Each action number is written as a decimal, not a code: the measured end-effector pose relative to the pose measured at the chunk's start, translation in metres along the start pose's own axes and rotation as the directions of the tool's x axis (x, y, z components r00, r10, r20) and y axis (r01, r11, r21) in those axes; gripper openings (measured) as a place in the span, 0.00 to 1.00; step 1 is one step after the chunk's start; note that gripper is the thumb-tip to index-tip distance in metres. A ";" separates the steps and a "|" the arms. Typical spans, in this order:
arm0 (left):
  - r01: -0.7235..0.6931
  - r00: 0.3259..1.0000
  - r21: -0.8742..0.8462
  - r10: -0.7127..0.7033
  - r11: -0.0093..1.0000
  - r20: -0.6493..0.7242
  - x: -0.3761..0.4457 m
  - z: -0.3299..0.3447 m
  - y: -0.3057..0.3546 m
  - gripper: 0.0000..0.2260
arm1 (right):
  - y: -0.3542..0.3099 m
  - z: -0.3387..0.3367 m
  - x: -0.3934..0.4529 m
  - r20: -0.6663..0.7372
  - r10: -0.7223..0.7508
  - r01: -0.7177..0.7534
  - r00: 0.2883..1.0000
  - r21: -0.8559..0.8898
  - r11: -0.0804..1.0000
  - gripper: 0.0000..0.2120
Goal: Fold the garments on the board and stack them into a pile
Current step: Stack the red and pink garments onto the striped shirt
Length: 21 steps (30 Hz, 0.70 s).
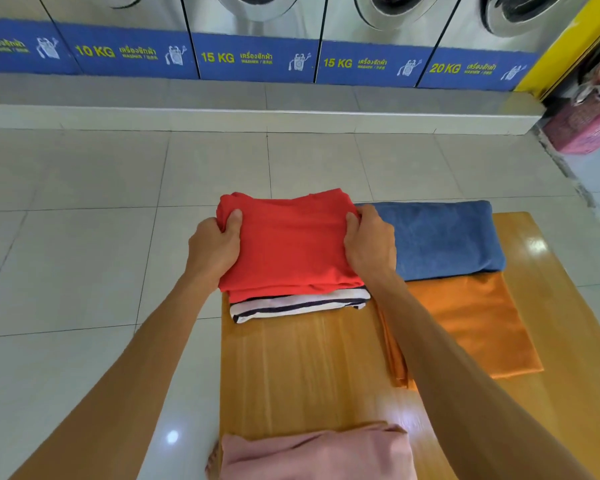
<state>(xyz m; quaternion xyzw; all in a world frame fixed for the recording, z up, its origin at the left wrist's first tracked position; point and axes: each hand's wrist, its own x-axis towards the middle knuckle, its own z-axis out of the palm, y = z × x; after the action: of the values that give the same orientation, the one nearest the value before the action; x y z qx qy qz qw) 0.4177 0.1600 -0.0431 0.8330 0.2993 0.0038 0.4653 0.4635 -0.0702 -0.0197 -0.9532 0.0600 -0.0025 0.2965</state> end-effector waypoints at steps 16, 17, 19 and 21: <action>0.082 0.996 0.056 -0.084 0.995 0.031 -0.039 0.001 -0.010 0.28 | -0.005 -0.018 -0.039 0.079 -0.050 0.054 0.996 -0.049 0.997 0.15; 0.086 0.996 0.045 -0.087 0.995 0.022 -0.046 -0.002 -0.009 0.27 | -0.003 -0.020 -0.050 0.053 -0.078 0.079 0.996 -0.021 0.997 0.14; 0.075 0.997 0.030 -0.074 0.997 -0.027 -0.063 -0.007 -0.013 0.26 | 0.008 -0.025 -0.077 -0.024 -0.134 0.134 0.991 0.023 0.991 0.15; 0.030 0.996 0.038 -0.027 0.999 -0.081 -0.091 -0.013 -0.019 0.23 | 0.024 -0.029 -0.110 -0.096 -0.144 0.151 0.985 0.061 0.987 0.14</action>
<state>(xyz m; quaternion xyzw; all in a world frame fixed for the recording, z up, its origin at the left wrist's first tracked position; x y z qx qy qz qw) 0.3297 0.1318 -0.0252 0.8368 0.3296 0.0248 0.4364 0.3503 -0.0936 -0.0065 -0.9433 0.0026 -0.0699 0.3245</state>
